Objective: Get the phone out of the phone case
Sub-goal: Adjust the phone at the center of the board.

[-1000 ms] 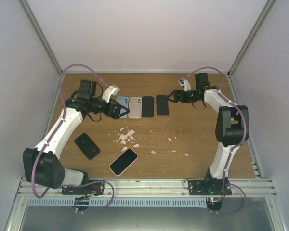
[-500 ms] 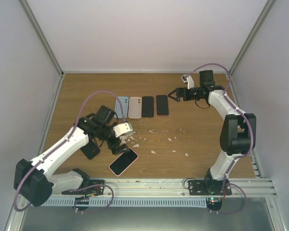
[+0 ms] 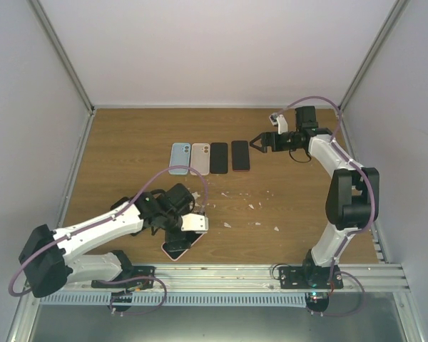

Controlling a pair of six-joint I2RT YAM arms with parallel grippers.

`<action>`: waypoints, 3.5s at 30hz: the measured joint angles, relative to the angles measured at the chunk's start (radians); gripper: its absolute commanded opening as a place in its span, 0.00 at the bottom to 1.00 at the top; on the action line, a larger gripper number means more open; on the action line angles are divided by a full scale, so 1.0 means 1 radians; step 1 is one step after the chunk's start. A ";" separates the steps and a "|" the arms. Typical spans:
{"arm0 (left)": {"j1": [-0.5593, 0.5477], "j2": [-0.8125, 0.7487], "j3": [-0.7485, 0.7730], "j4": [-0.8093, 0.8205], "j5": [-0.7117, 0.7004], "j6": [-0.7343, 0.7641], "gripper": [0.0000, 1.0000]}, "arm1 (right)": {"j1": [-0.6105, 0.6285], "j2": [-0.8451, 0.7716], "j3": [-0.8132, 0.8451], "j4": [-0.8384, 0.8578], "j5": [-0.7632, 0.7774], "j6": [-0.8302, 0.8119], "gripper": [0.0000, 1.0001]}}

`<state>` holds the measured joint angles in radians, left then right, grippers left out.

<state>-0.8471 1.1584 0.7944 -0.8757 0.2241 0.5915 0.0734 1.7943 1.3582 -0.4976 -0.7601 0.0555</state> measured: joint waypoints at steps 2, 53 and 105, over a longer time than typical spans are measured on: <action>-0.039 0.019 0.000 0.017 -0.026 0.003 0.99 | 0.000 0.000 -0.002 0.000 0.000 0.000 1.00; 0.143 0.058 -0.190 0.171 -0.252 0.145 0.99 | 0.000 -0.022 -0.024 0.000 -0.001 -0.018 0.99; 0.251 0.086 -0.224 0.003 0.044 0.450 0.19 | 0.000 -0.027 -0.045 0.000 -0.023 -0.025 0.99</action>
<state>-0.5961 1.2442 0.5705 -0.8722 0.2680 1.0416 0.0734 1.7668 1.3128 -0.4973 -0.7826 0.0303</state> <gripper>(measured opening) 0.178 0.995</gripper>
